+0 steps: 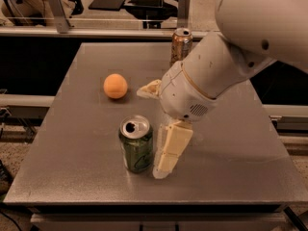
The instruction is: Move green can near orange can
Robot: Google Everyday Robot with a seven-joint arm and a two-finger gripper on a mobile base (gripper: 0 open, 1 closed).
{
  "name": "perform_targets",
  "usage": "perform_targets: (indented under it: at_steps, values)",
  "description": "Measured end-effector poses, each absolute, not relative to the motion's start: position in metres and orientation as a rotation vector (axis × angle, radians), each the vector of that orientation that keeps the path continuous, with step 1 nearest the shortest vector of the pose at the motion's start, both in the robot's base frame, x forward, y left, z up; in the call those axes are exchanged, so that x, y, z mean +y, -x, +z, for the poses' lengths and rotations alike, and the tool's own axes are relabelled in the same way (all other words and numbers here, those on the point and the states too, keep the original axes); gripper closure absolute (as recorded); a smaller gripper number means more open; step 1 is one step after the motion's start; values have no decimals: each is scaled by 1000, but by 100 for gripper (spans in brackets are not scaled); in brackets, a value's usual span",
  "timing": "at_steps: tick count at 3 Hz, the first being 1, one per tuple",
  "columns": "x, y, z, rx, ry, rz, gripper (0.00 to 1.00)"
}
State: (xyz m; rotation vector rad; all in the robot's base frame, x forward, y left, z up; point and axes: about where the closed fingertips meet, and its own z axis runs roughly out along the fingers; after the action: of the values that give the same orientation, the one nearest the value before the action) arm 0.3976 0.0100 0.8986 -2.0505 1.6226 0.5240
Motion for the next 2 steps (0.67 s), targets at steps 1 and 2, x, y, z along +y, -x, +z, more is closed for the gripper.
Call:
perform_targets:
  at_steps: [1, 2]
  values:
    - [15, -398, 894, 1612, 2046, 555, 0]
    - [21, -394, 893, 1594, 2051, 603, 16]
